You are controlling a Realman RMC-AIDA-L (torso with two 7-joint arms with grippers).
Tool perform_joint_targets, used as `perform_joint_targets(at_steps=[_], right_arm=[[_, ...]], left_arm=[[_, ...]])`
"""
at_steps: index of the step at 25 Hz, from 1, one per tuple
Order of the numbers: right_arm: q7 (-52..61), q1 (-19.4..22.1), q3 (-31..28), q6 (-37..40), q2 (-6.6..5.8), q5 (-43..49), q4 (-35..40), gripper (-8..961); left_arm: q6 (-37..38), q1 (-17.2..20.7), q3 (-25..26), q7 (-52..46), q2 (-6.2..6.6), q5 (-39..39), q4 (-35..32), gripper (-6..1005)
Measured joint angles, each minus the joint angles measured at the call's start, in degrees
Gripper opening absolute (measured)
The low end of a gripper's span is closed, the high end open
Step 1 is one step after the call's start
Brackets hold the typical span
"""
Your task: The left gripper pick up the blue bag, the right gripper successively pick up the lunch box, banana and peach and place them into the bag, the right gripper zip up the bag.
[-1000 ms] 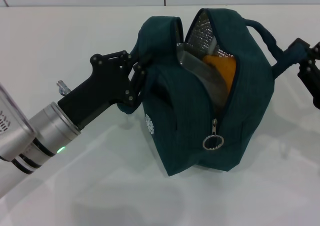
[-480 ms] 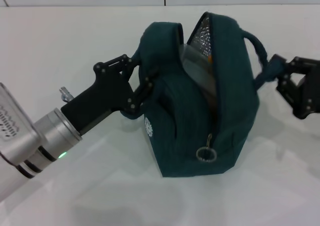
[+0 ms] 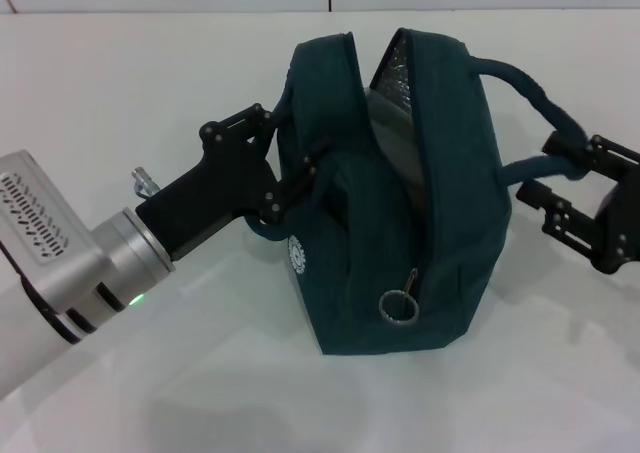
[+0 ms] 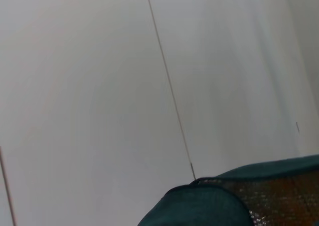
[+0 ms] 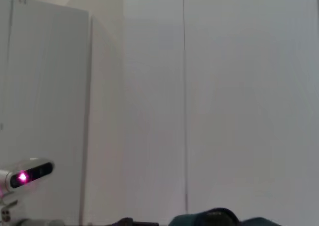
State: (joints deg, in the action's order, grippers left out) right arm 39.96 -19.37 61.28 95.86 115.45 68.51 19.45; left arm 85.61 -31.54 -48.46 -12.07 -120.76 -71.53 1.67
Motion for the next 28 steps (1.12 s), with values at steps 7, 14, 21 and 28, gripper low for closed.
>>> perform_joint_targets(at_steps=[7,14,21,28], right_arm=[[0.17,1.29,-5.93,2.64,-0.25,-0.46,-0.59,556],[3.36,-1.25,-4.74,9.61,-2.18,8.94,0.84,581],[14.88,-7.28,-4.77,7.10,-1.78,26.00,5.77,577],[19.68,-9.38,-4.73,0.15,-0.28,32.22,5.79,559]], left_arm=[[-3.91,-2.20,0.15,0.03,0.00,0.33,0.88,477],[-3.51,-2.97,0.35,0.03,0.00,0.44,1.05,475],[-0.88,-3.45,1.14,0.10,0.00,0.59,1.01,475],[0.29,-2.99,1.16,0.12,0.00,0.60,1.36,476]])
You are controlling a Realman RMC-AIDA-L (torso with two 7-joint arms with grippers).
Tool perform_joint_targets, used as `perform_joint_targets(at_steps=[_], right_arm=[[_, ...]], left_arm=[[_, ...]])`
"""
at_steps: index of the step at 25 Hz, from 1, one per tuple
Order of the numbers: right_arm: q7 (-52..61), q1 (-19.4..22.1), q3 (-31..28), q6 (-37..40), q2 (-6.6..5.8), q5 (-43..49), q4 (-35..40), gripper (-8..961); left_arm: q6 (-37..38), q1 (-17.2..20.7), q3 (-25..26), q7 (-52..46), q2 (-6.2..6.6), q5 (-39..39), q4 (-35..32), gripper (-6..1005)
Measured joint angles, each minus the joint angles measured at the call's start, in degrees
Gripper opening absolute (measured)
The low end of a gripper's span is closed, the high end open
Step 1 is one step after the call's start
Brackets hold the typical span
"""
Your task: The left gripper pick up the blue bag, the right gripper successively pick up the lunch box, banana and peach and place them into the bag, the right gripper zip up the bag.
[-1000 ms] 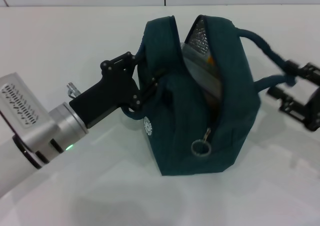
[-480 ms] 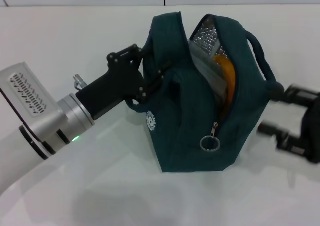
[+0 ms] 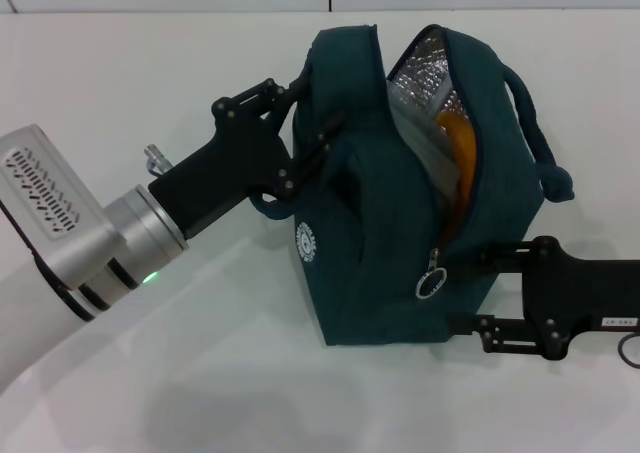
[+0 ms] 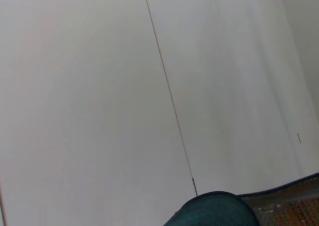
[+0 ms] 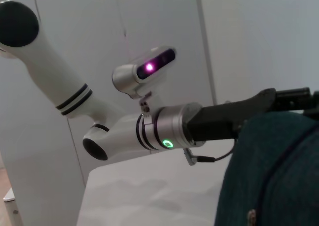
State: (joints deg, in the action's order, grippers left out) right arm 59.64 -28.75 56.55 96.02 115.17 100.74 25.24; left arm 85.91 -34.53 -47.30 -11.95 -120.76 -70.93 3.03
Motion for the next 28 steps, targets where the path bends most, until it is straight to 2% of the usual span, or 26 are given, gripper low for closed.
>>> perform_joint_targets(at_steps=[10,17,28], right_arm=[[1.75,-0.45,0.94,-1.65,0.82,-0.57,-0.63,526],[2.30,-2.91,7.30,-1.56,1.00,-0.74,-1.08,503],[2.47,-2.98,6.97,-2.77,1.02,-1.33,-1.46,467]], left_arm=[[1.20,0.55,-0.30,0.00,0.00,-0.47,0.16,476],[1.76,0.61,-0.33,0.00,0.00,-0.63,0.70,476],[1.88,0.61,-0.30,0.00,0.00,-0.68,0.84,477]])
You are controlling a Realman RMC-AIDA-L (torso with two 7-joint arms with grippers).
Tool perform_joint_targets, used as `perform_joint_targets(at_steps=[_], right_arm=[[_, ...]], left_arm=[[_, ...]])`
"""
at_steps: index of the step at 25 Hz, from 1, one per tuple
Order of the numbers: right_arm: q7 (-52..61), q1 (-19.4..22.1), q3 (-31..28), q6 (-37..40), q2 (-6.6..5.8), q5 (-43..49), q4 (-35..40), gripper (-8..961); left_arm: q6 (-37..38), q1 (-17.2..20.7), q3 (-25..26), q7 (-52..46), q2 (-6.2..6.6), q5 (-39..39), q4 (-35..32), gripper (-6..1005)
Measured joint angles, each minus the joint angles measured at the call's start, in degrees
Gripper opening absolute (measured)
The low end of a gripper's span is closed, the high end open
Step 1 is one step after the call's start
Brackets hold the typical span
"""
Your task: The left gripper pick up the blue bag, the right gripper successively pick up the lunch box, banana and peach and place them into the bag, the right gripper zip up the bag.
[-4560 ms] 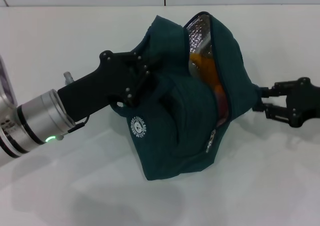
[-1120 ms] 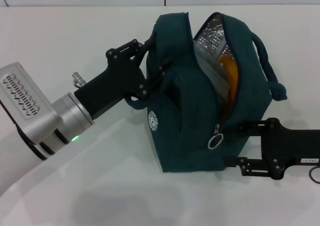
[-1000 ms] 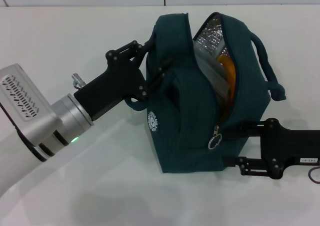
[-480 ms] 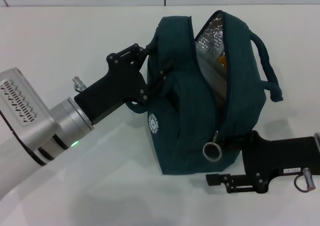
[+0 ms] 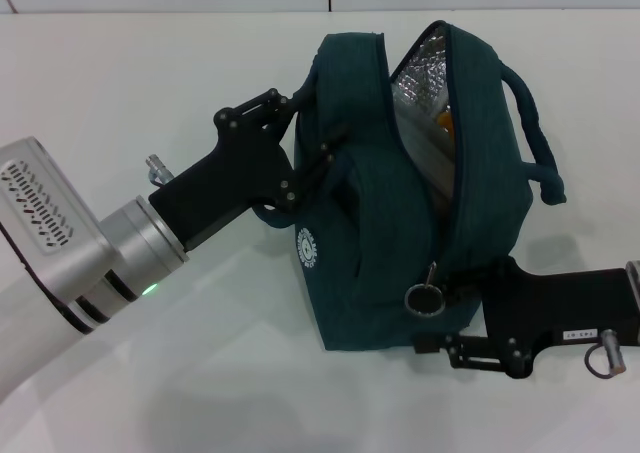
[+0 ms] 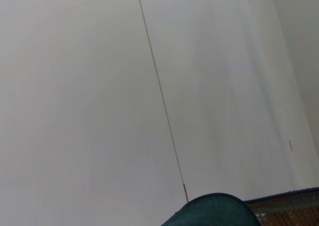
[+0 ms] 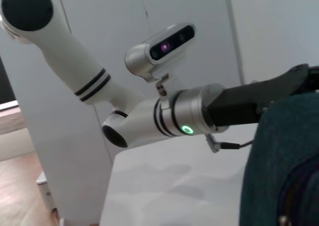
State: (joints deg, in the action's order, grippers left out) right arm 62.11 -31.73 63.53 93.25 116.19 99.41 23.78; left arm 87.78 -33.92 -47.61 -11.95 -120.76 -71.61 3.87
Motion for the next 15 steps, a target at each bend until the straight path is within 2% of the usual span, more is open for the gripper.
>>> perform_joint_targets(at_steps=[2,7,13,15], right_arm=[[-0.19,0.12,0.00,-0.70,0.00,-0.04,0.11,460],[-0.26,0.01,0.17,-1.30,-0.11,-0.06,0.33,234],[-3.08,0.34,0.10,-1.34,-0.14,-1.54,0.54,88],[-5.92,0.55,0.12,-0.85,-0.10,-2.58,0.44,77]], left_arm=[[0.00,0.00,0.04,0.00,0.00,0.08,0.00,477],[0.03,-0.06,0.13,0.00,0.00,0.15,-0.02,477],[0.03,0.00,0.24,0.00,0.00,0.18,-0.01,477],[0.04,0.00,0.22,0.00,0.00,0.17,-0.01,477]])
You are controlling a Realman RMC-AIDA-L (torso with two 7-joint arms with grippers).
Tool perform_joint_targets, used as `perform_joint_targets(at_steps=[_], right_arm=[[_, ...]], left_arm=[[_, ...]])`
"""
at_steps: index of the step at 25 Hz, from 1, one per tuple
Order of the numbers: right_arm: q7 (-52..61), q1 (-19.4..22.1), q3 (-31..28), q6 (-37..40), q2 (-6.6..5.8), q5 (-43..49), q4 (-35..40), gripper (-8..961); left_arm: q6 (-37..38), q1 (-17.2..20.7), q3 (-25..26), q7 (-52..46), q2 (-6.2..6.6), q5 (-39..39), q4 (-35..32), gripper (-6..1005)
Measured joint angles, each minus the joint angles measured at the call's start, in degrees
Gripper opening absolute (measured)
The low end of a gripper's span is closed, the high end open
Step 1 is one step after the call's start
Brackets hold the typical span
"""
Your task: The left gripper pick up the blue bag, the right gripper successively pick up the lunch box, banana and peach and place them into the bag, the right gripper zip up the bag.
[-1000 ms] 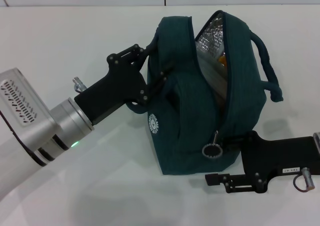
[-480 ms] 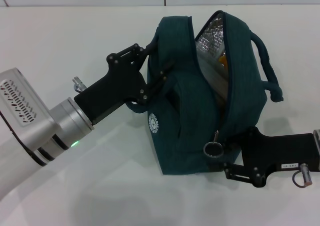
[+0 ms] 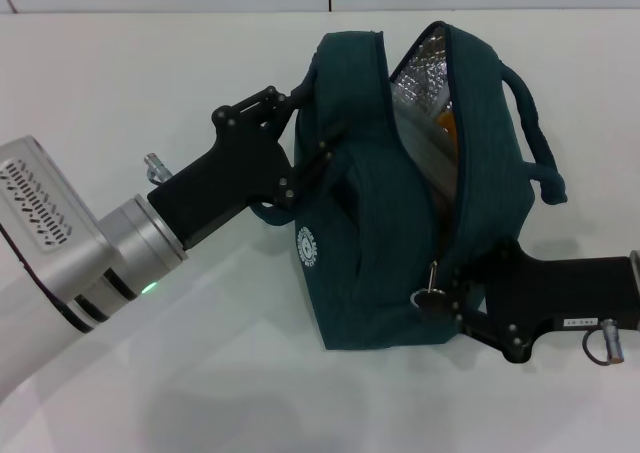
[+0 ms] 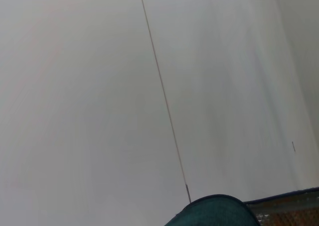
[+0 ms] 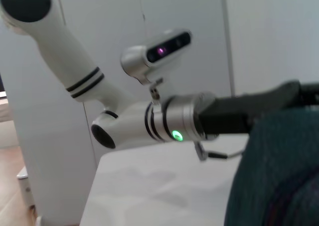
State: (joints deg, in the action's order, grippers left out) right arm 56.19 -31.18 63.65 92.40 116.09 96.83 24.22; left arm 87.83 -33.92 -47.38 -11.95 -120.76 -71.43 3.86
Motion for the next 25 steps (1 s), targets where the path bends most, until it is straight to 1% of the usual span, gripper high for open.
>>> perform_joint_targets(at_steps=[9,12,15,18,20,22,25], right_arm=[[-8.56,1.15,-0.25,2.93,-0.15,-6.65,-0.35,27],[-11.15,1.60,-0.09,3.09,-0.17,-9.27,-0.37,31],[-12.60,1.64,0.01,3.37,-0.17,-10.14,-0.08,33],[-13.40,0.62,0.19,3.86,-0.27,-10.04,0.17,34],[-13.51,-0.38,0.38,3.94,-0.35,-9.75,0.18,34],[-13.49,-1.30,0.74,3.97,-0.40,-9.59,0.18,33],[-13.18,-2.06,1.73,3.99,-0.51,-9.57,0.21,33]], left_arm=[[3.36,1.90,-0.33,2.71,0.00,-0.12,0.08,478],[4.20,2.67,-0.38,2.82,0.00,-0.13,0.15,478],[5.74,4.23,-0.41,2.84,0.00,-0.15,-0.09,478],[7.28,6.06,-0.23,3.06,0.00,0.31,-0.49,478],[7.46,6.61,-0.08,3.16,0.02,1.47,-0.55,478],[7.08,6.60,-0.02,3.17,0.05,3.72,-0.50,478],[6.18,6.00,0.00,3.26,0.06,4.79,-0.45,478]])
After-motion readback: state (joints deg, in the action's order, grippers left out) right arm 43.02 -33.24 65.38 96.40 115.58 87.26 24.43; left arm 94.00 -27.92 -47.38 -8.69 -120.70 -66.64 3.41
